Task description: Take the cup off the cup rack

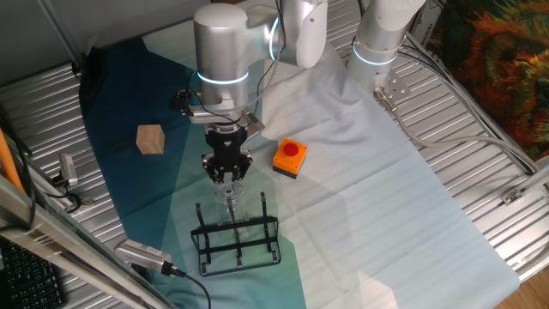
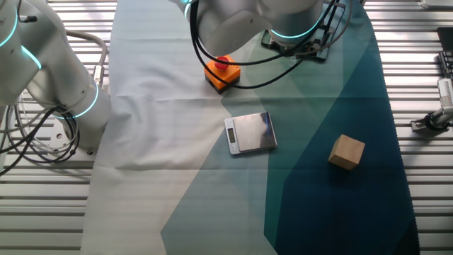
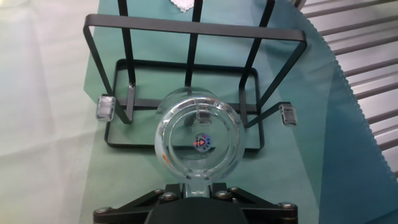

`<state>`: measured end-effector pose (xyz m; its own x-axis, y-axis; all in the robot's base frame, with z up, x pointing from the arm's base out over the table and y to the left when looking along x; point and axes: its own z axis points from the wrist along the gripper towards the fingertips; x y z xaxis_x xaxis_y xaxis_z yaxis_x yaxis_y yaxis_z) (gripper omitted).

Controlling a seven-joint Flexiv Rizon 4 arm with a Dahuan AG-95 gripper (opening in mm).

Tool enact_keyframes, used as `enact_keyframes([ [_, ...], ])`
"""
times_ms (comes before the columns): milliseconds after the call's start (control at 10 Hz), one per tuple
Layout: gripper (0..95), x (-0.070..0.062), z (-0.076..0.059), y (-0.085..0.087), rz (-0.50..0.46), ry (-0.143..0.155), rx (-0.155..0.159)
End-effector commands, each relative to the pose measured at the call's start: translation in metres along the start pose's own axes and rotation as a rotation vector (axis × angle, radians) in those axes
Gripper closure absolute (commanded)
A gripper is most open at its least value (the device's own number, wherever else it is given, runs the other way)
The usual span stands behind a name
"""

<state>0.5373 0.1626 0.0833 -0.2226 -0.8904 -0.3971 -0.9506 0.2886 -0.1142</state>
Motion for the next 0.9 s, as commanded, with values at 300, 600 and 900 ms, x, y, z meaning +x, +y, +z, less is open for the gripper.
enact_keyframes([
  [300,76.0,0.0015,0.0041,0.0,0.004,-0.006,0.011],
  [600,76.0,-0.0004,0.0056,-0.0011,0.008,-0.006,0.013],
  [900,76.0,-0.0018,0.0076,-0.0018,0.011,-0.008,0.015],
])
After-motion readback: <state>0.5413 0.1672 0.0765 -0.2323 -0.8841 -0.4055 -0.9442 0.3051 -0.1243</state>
